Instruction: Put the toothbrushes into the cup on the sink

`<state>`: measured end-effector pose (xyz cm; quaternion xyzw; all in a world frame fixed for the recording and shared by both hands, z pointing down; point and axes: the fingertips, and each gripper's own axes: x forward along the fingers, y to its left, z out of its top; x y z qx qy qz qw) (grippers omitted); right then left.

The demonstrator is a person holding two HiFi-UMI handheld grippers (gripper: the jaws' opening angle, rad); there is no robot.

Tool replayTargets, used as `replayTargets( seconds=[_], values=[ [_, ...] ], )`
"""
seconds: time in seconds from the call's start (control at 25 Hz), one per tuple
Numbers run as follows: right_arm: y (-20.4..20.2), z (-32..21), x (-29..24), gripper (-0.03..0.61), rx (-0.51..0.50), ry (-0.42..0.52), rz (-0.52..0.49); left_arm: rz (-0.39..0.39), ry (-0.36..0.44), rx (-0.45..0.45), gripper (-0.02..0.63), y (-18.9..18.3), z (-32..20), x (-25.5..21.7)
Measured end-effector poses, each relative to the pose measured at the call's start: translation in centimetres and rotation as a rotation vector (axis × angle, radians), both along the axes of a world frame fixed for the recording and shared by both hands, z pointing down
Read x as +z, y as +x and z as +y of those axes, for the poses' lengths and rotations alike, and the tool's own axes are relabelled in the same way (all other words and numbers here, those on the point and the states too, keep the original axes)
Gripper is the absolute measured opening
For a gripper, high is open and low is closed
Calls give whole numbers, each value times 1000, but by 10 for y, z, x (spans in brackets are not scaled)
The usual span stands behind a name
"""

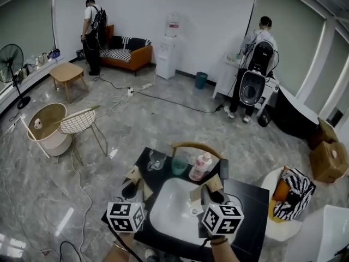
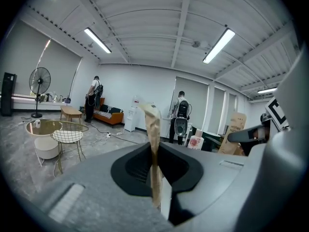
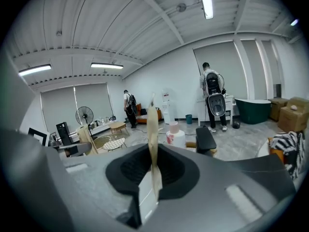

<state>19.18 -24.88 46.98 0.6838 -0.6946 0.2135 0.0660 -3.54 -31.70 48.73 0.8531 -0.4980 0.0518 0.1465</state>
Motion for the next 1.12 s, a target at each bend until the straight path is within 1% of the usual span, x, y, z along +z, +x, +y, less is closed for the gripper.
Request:
replayTargets(
  seconds=[0.28, 0.6, 0.84, 1.12],
  values=[
    [-3, -13, 0, 38, 6, 5, -13, -22, 17, 35, 35, 8, -12, -4],
    [-5, -21, 4, 38, 3, -3, -19, -79, 75, 80, 35, 21, -35, -17],
    [1, -21, 7, 38, 15, -6, -24, -71, 89, 99, 35, 34, -49, -24],
    [6, -15, 16, 38, 32, -21, -34, -68, 122, 100, 35, 43, -67, -36]
  ],
)
